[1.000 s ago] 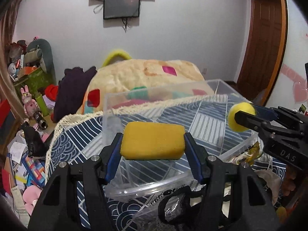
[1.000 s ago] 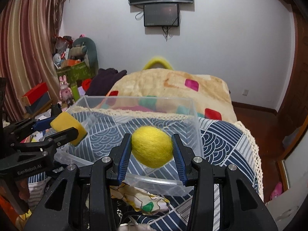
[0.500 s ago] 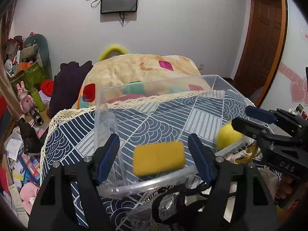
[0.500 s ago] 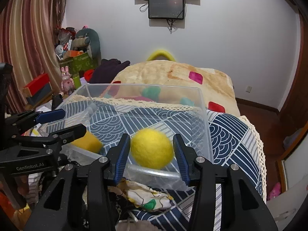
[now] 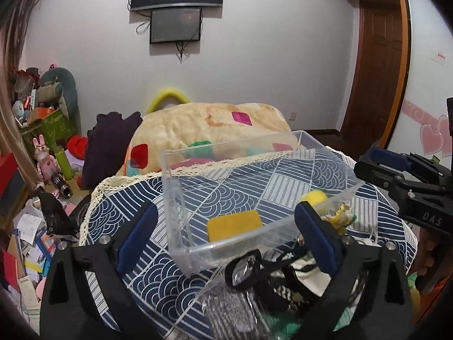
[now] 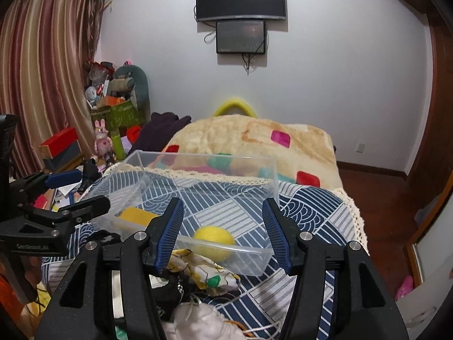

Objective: Organize soft objects
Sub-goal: 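Lower the sponge into the clear box with the left tool while the right tool drops the ball in, then grasp the black strap bag with the left tool while the right tool grasps the plush toy, then lift and carry the black bag with the left tool while the right tool carries the plush toy, then release the black bag into the box with the left tool while the right tool releases the plush toy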

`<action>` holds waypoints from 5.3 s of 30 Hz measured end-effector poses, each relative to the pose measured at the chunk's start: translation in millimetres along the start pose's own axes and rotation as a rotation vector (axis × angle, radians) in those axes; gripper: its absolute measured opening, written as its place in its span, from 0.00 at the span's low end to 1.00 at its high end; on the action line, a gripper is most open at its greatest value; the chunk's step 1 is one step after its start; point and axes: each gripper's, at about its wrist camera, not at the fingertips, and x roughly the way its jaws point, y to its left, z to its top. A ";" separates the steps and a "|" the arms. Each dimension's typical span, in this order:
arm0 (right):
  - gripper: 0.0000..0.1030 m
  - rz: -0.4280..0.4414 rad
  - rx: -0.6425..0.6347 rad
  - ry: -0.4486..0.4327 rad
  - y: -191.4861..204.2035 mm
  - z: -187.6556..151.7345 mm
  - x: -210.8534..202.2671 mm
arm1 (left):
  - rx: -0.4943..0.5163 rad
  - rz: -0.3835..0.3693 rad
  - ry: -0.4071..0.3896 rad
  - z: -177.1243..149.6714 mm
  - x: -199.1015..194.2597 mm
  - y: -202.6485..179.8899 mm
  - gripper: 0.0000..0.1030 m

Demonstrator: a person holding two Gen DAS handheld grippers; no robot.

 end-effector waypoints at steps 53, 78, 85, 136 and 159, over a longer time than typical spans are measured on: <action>0.12 0.057 0.026 0.049 8.9 -39.7 5.5 | -0.031 -0.109 0.030 -40.4 -21.7 -0.9 0.20; 0.12 0.064 0.048 -0.044 4.8 -34.1 -32.0 | 0.013 -0.143 0.086 -60.2 -48.9 -24.4 0.77; 0.12 0.067 0.048 -0.062 3.2 -36.1 -42.3 | 0.037 -0.188 0.204 -76.3 -14.0 -48.1 0.59; 0.12 0.067 0.024 -0.118 10.1 31.0 -7.2 | -0.048 -0.086 -0.101 66.9 -19.5 -4.5 0.13; 0.12 0.032 -0.112 0.207 35.8 21.0 88.1 | -0.053 -0.064 0.149 40.2 89.4 8.8 0.13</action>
